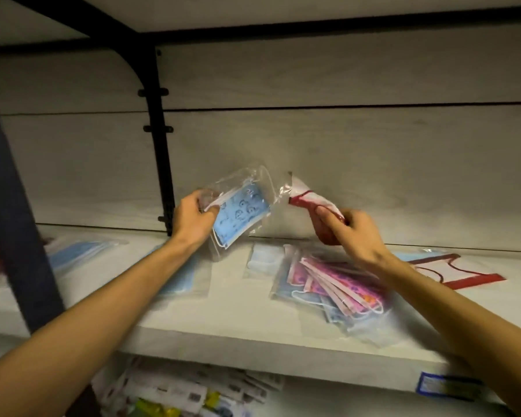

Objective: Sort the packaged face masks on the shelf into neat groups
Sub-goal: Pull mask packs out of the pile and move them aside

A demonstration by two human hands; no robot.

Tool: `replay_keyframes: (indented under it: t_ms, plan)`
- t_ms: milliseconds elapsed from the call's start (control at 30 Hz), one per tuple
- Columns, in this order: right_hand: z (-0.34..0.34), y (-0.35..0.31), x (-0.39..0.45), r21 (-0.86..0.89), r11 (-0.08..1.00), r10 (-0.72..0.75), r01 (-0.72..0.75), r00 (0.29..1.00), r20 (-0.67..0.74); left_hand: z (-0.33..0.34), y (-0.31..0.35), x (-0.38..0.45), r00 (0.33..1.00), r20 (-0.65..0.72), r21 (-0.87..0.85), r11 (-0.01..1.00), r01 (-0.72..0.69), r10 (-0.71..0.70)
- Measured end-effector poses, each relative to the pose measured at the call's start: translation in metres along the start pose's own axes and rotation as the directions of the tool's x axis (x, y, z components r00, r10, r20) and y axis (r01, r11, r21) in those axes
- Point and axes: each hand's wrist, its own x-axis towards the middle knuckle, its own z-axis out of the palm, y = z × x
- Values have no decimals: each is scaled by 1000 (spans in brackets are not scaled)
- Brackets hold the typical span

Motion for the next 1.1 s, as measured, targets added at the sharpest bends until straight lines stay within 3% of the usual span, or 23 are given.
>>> replay_keyframes:
  t_ms: [100, 200, 400, 567, 767, 967, 1100]
  plan:
    - [1, -20, 2, 407, 891, 218, -202, 976, 7, -18, 2, -8, 999, -17, -100, 995, 29, -31]
    - [5, -41, -5, 575, 759, 316, -306, 945, 86, -39, 3, -20, 998, -5, -185, 981, 62, -64]
    - [34, -90, -39, 637, 717, 329, -285, 943, 51, -93, 9, -56, 999, 23, -294, 955, 45, -40]
    - [79, -142, -81, 644, 731, 261, -227, 964, 45, -156, 5, -91, 991, 81, -273, 959, -78, 103]
    - [136, -204, -136, 734, 661, 252, -157, 968, -20, -243, -26, -139, 979, 158, -271, 959, -79, 126]
    - [209, -261, -184, 729, 669, 199, -146, 980, 13, -319, -80, -151, 999, 30, -306, 952, -30, 41]
    - [263, -292, -201, 690, 695, 123, -201, 979, 161, -357, -116, -143, 992, -83, -351, 934, 63, -99]
